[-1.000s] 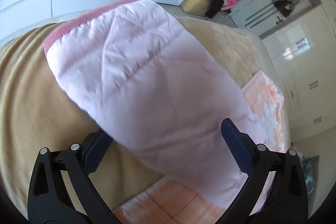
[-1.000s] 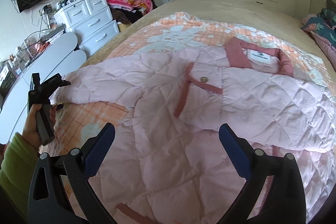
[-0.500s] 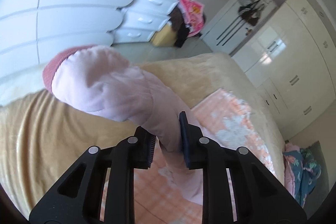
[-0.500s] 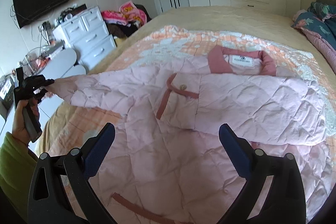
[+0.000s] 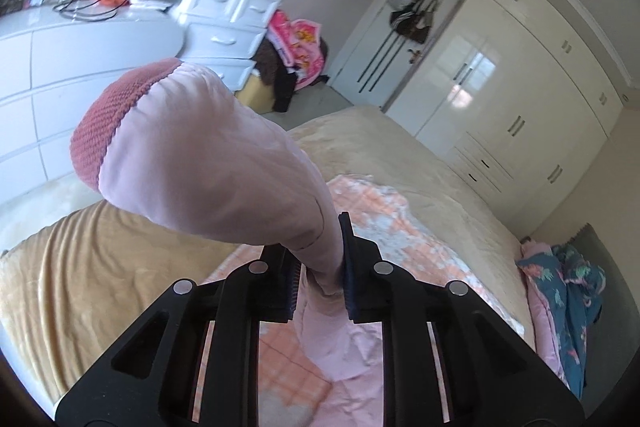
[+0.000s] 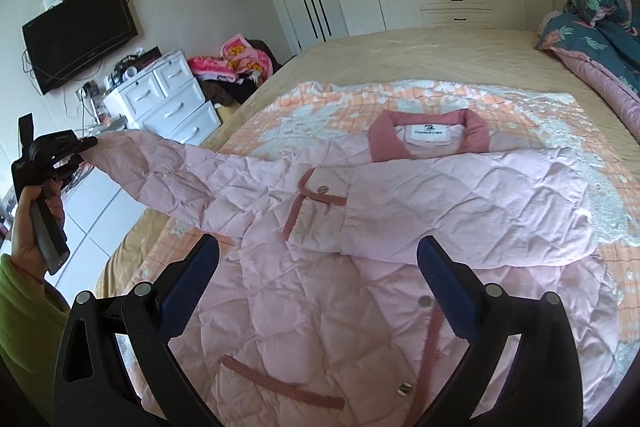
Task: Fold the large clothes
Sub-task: 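Grasp the other sleeve cuff with the left tool and lift it, then fold the held sleeve across the jacket body with the left tool and release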
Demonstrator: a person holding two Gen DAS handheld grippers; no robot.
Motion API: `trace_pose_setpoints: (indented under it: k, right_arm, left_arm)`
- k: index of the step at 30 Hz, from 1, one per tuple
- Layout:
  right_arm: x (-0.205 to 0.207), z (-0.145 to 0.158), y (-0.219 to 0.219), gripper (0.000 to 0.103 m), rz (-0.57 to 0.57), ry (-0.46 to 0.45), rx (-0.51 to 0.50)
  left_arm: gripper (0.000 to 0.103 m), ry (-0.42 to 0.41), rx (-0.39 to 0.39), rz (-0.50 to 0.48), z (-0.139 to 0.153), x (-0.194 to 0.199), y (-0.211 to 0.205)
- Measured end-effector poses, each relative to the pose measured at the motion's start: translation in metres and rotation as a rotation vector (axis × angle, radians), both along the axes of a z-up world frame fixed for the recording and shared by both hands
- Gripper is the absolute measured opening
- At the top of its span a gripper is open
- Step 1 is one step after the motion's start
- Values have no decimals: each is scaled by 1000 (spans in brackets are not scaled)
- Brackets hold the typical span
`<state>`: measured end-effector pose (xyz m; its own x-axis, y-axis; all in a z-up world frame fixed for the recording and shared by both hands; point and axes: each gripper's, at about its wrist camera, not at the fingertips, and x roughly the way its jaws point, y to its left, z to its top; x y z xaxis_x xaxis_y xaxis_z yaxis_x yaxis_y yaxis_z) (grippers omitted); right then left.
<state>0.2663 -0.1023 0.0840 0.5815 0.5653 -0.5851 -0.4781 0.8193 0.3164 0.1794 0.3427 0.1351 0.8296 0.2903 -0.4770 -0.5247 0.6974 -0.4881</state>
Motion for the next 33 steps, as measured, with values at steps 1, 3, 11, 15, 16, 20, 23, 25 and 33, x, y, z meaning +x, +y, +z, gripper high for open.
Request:
trace_pose_setpoints:
  k: [1, 3, 11, 15, 16, 20, 23, 25, 33]
  right_arm:
    - [-1, 2, -7, 99, -9, -1, 14]
    - [-1, 4, -17, 99, -22, -2, 33]
    - [-5, 9, -51, 99, -66, -13, 70]
    - [-5, 9, -67, 99, -101, -19, 66]
    - [-5, 9, -71, 99, -109, -18, 66]
    - [-4, 6, -91, 99, -134, -1, 87]
    - [-2, 3, -105, 99, -147, 7, 94]
    - [-2, 3, -113, 99, -157, 10, 98]
    - [2, 0, -157, 99, -214, 22, 141]
  left_arm:
    - [10, -1, 5, -4, 4, 2, -4]
    - [10, -8, 13, -20, 12, 4, -16]
    - [9, -11, 74, -108, 34, 22, -68]
    - [9, -14, 101, -160, 42, 31, -97]
    - [9, -14, 108, -171, 44, 33, -105]
    - [9, -10, 136, -224, 49, 45, -134]
    - [9, -4, 154, -256, 50, 53, -156]
    - [9, 3, 167, -280, 50, 60, -170]
    - [9, 40, 214, -381, 42, 86, -233]
